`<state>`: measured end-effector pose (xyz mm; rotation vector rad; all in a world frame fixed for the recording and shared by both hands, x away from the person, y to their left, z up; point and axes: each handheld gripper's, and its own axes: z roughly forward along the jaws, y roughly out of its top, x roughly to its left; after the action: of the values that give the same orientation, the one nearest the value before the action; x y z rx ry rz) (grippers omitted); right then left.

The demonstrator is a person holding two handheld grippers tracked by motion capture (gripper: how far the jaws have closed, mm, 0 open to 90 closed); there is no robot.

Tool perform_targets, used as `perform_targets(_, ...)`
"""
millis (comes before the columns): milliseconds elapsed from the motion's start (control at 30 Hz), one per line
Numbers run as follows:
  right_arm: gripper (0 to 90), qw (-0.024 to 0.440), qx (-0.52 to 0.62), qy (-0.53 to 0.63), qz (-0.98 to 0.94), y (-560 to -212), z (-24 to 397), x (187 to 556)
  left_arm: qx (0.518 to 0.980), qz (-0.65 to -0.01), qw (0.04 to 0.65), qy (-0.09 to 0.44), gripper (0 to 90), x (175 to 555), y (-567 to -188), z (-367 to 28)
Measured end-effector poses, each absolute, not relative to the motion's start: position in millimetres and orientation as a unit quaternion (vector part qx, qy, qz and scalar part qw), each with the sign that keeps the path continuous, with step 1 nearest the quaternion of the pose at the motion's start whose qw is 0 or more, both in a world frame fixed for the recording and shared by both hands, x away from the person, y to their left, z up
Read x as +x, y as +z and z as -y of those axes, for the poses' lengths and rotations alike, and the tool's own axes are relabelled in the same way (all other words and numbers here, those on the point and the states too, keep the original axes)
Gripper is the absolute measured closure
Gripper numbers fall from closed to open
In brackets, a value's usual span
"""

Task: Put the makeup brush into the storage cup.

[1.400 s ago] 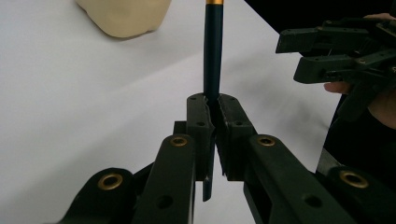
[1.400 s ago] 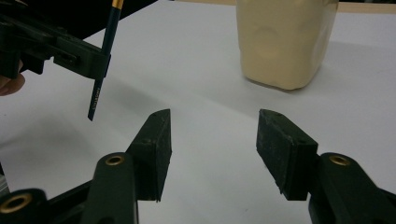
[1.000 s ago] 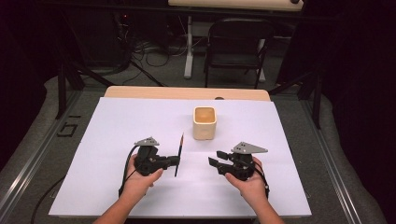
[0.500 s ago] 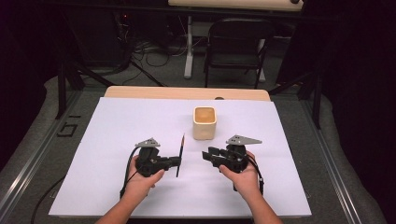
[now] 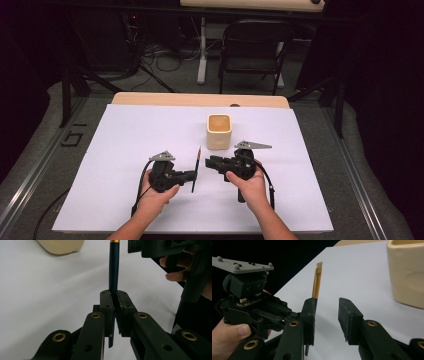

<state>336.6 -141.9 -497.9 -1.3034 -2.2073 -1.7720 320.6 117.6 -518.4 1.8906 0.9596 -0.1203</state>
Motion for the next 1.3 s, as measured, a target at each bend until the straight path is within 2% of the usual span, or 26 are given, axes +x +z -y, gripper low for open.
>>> perform_targets(567, 67.7, 0.034, -0.423, -0.582, 0.694, -502, 132, 340, 0.756, -0.402, 0.509, -0.084, 84.8, 319, -526, -115)
perform_targets(1300, 70.4, 0.037, -0.430, -0.576, 0.695, -506, 129, 343, 0.772, -0.380, 0.501, -0.092, 84.8, 313, -528, -102)
